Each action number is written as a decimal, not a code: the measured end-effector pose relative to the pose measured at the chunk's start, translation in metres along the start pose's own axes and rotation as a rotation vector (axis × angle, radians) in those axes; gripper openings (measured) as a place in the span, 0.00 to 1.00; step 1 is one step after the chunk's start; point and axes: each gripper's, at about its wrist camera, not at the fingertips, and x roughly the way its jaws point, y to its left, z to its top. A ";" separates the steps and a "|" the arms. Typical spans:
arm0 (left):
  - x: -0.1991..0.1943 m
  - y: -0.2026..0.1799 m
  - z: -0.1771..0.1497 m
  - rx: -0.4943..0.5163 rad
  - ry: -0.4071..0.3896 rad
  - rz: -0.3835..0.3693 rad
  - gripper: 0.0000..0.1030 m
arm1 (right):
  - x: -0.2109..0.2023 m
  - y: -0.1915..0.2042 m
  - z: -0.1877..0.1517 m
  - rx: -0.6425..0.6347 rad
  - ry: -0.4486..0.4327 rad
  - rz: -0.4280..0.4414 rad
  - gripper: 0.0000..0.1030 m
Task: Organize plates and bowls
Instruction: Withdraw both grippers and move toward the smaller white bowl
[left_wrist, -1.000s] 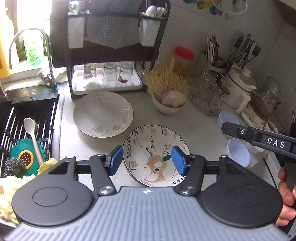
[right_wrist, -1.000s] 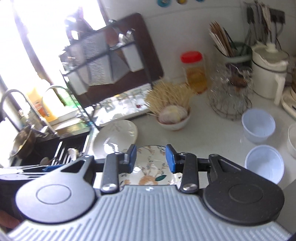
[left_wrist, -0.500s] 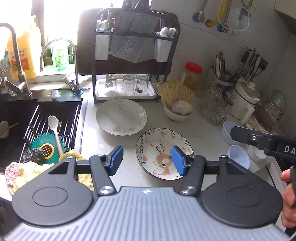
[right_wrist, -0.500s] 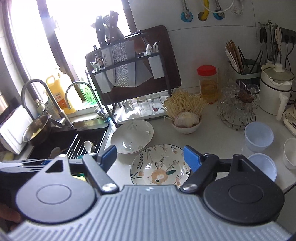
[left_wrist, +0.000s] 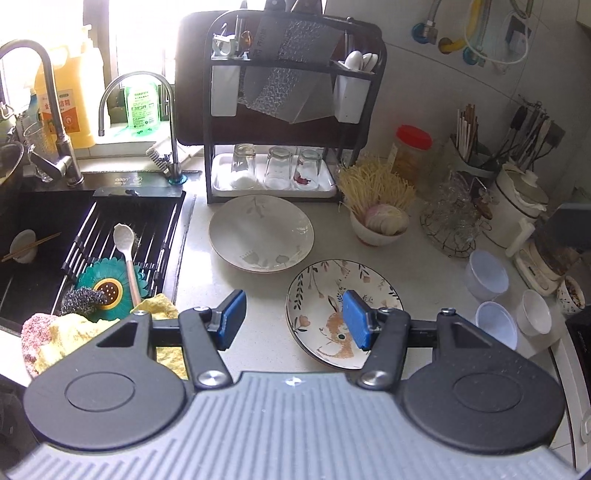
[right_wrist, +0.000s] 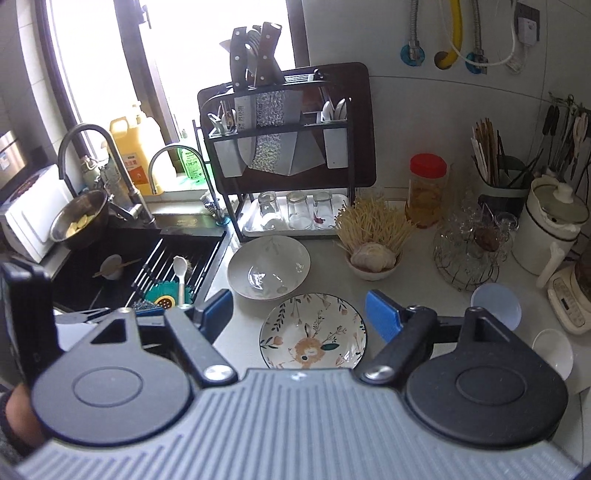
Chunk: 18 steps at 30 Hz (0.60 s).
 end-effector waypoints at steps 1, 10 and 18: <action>0.003 -0.002 0.000 0.001 0.001 0.002 0.62 | -0.004 0.001 0.006 -0.015 0.002 0.010 0.78; 0.025 -0.014 -0.006 -0.029 0.050 0.030 0.61 | -0.028 -0.001 0.056 -0.019 0.078 0.122 0.78; 0.038 -0.009 -0.017 -0.089 0.096 0.053 0.61 | -0.016 -0.008 0.067 -0.034 0.156 0.175 0.78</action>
